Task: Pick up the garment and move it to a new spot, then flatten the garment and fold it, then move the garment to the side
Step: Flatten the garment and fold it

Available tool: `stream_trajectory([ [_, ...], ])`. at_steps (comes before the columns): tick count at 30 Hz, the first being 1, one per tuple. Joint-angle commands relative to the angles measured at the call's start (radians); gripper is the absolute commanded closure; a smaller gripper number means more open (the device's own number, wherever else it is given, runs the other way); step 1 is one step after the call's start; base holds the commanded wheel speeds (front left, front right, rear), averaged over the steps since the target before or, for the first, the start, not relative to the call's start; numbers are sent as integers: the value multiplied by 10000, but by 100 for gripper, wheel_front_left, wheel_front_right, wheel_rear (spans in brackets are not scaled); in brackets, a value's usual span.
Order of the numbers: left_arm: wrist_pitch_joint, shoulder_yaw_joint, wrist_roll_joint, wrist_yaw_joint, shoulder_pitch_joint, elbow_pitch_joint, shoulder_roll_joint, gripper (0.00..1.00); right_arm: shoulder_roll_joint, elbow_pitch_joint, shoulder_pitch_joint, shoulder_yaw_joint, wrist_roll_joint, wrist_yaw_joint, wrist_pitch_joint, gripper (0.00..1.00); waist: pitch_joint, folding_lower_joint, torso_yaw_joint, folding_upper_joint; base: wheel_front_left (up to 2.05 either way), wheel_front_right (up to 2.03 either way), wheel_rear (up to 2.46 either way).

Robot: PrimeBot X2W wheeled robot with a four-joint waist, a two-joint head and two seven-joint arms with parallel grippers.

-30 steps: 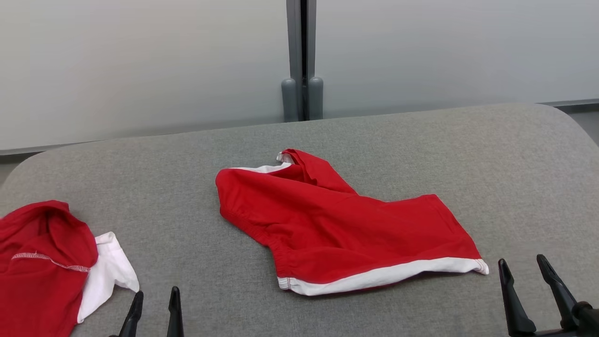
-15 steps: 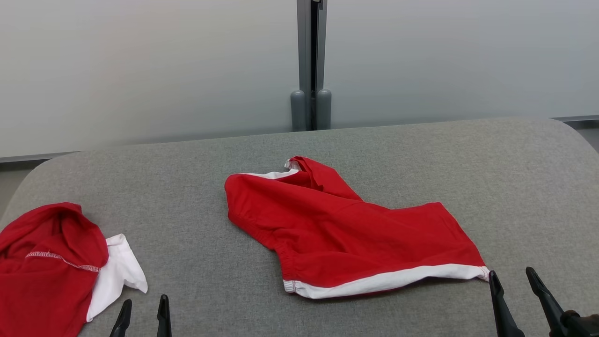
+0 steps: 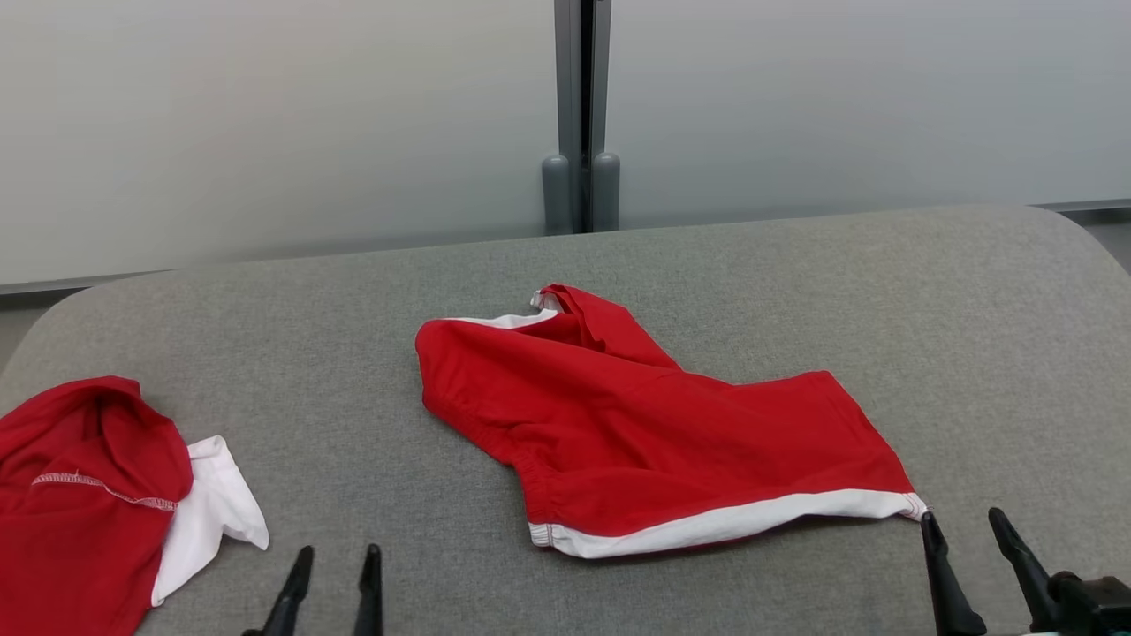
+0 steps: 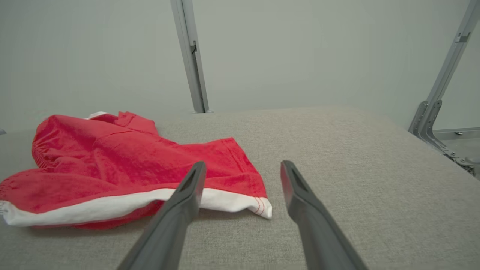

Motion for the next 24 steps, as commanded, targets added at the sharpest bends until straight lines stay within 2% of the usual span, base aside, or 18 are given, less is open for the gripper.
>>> stream_trajectory([
  [1,0,-426,-23,-165,-394,413,24,0,-359,634,-402,268,259,-2,22,0,228,0,-79,0,0,0,0],
  [5,144,-1116,-49,-367,-1064,1080,30,0,-722,1408,-1118,560,607,-2,452,0,650,0,-116,0,0,0,0],
  [11,1184,-2265,-357,-529,-2293,1838,125,0,-956,2494,-2575,695,1118,-2,975,0,1570,0,-157,0,0,0,0],
  [17,1743,-3318,-789,-545,-3230,2177,483,0,-1068,3450,-3554,1197,1080,-2,1638,0,2315,0,-51,0,0,0,0],
  [24,1958,-4241,-1630,-539,-3717,2324,1018,0,-982,4155,-3769,1676,1288,-2,2158,0,2612,0,-16,0,0,0,0],
])
